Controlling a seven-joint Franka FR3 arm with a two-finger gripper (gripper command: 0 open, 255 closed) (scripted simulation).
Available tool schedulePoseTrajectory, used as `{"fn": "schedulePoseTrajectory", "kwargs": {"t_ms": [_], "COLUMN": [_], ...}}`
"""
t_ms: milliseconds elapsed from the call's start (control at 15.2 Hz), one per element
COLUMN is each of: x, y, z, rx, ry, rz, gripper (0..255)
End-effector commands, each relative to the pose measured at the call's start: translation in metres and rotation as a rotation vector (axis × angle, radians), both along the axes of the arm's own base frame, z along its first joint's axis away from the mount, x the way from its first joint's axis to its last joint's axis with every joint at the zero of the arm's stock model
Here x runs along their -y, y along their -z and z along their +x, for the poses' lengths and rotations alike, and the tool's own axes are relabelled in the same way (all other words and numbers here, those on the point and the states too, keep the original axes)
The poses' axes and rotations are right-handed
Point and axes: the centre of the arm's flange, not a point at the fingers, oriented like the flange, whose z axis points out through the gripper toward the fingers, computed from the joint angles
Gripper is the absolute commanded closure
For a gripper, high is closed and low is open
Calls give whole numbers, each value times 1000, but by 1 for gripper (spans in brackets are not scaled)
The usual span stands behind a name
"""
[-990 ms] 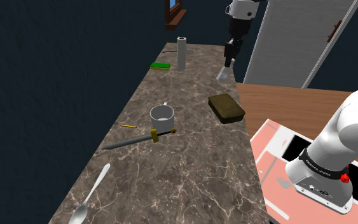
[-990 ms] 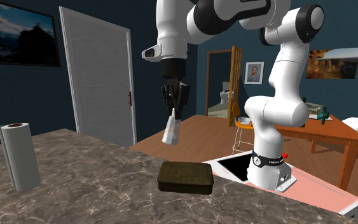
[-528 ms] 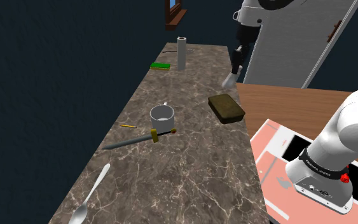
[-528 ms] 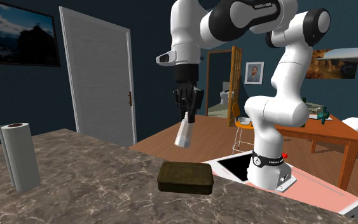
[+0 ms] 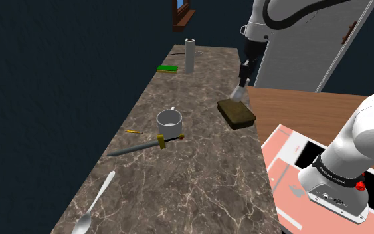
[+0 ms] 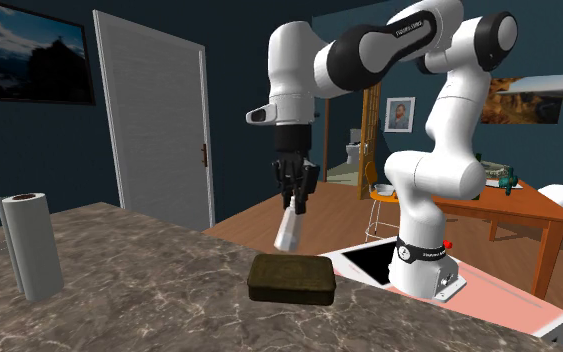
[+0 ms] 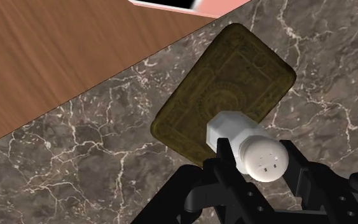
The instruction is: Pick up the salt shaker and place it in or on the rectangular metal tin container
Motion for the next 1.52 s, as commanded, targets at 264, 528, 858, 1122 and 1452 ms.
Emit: {"fn": "schedulePoseTrajectory", "kwargs": {"t_ms": [264, 528, 858, 1122, 1452], "x": [1, 1, 1, 2, 3], "y": [32, 45, 45, 45, 18], "z": [-1, -1, -1, -1, -1], "rx": [1, 1, 1, 1, 1], "ry": [0, 0, 0, 0, 0], "rz": [0, 0, 0, 0, 0], "gripper": [255, 255, 255, 0, 0]}}
